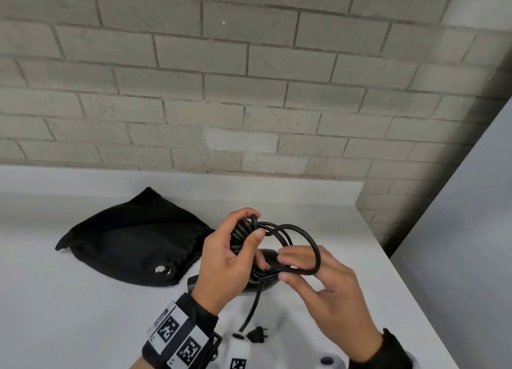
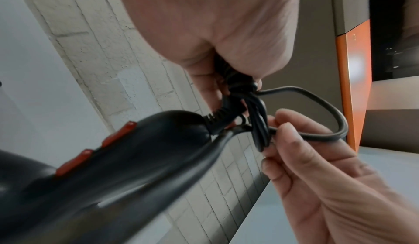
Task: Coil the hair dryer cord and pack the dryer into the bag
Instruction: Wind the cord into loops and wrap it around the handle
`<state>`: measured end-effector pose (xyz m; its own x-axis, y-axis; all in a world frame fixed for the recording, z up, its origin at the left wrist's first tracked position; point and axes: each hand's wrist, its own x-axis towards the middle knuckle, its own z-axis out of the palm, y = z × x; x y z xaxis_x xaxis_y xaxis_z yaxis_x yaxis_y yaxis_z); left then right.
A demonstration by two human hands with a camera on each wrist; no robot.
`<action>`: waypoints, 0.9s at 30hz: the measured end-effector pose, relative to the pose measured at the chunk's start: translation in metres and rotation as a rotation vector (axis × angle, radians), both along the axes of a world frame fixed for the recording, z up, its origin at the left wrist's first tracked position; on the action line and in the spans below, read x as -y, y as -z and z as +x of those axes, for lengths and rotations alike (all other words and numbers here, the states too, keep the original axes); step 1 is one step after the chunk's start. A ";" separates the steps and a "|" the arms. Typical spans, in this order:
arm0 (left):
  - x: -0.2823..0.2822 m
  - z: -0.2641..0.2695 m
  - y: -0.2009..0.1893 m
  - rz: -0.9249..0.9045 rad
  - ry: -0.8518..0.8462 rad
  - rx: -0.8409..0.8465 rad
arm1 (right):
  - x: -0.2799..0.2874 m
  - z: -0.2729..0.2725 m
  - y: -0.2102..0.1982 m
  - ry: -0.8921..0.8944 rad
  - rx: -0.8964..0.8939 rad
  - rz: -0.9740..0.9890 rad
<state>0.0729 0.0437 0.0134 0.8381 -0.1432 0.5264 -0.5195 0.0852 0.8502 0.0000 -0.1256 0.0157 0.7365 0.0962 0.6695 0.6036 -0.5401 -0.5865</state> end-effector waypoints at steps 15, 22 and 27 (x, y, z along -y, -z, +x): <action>0.003 -0.004 0.008 0.007 -0.006 -0.074 | 0.009 0.014 -0.049 0.066 -0.065 0.607; 0.005 -0.003 0.005 0.003 -0.030 -0.074 | -0.002 0.002 0.009 0.085 -0.241 0.235; 0.006 -0.002 0.003 0.000 -0.026 -0.077 | -0.005 -0.004 0.004 0.178 -0.115 0.283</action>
